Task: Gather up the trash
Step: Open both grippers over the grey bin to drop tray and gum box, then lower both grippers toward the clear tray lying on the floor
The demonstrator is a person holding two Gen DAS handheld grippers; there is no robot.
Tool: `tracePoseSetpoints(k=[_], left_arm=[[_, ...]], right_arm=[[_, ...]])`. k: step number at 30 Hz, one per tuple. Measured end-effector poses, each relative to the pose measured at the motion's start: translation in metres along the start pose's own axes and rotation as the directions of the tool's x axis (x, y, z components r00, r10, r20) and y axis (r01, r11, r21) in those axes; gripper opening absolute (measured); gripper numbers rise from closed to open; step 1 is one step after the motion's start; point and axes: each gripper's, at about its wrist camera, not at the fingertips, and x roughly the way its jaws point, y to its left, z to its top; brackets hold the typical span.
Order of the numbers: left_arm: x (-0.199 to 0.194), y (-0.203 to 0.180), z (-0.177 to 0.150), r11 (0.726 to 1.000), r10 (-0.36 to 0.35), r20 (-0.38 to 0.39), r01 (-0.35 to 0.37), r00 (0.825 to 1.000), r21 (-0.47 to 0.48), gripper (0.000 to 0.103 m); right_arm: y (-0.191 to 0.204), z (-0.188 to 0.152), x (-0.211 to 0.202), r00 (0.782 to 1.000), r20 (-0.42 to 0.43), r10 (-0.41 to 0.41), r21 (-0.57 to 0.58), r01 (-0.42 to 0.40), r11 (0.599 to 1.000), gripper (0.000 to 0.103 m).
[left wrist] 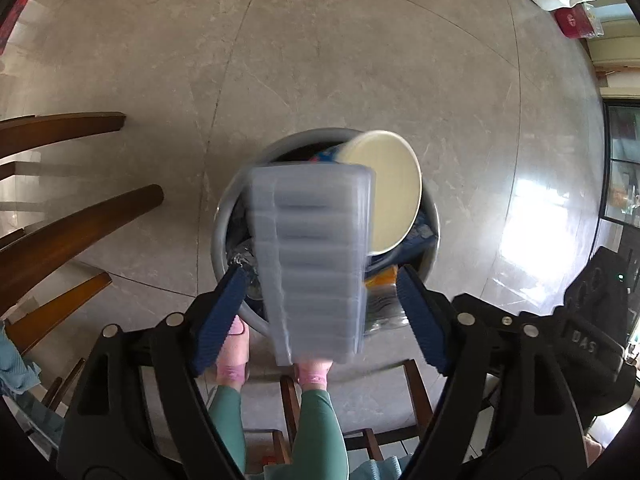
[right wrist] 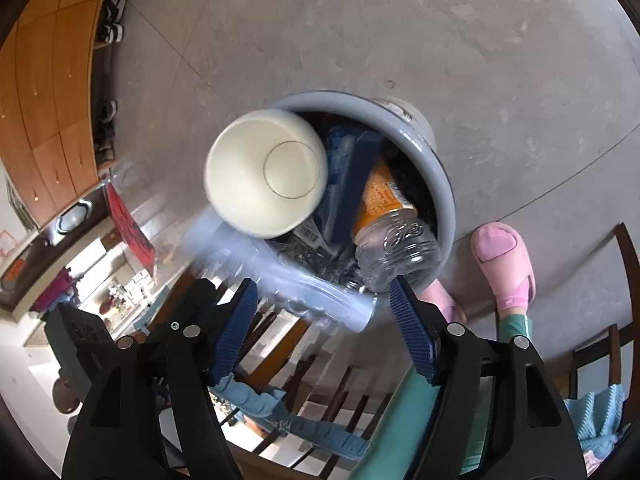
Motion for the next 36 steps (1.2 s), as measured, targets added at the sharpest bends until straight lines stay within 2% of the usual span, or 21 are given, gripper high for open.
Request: tracePoseSetpoints(k=[9,13,22,26,36], left_arm=[[-0.004,0.005,-0.003,0.999,-0.034,-0.006,0.034,0.999,-0.004,0.078],[-0.016,0.009,-0.006,0.999,-0.047,0.018,0.047,0.999,-0.008,0.078],[-0.075,0.011,-0.023,0.996,-0.087,0.090,0.088,0.992,0.000,0.078],[-0.098,0.016,-0.029,0.995,-0.095,0.110,0.097,0.989,-0.014,0.078],[-0.168,0.019,-0.053,0.992,-0.121,0.161,0.126,0.979,-0.022,0.078]], right_arm=[[0.002,-0.008,-0.015,1.000,0.002,0.005,-0.031,-0.005,1.000,0.069],[0.007,-0.017,-0.024,1.000,0.010,0.015,-0.051,-0.014,0.999,0.069],[0.030,-0.043,-0.060,0.999,0.018,0.029,-0.108,-0.027,0.994,0.069],[0.045,-0.057,-0.076,1.000,0.009,0.012,-0.137,-0.010,0.990,0.069],[0.086,-0.093,-0.121,0.999,-0.017,0.027,-0.230,-0.031,0.973,0.069]])
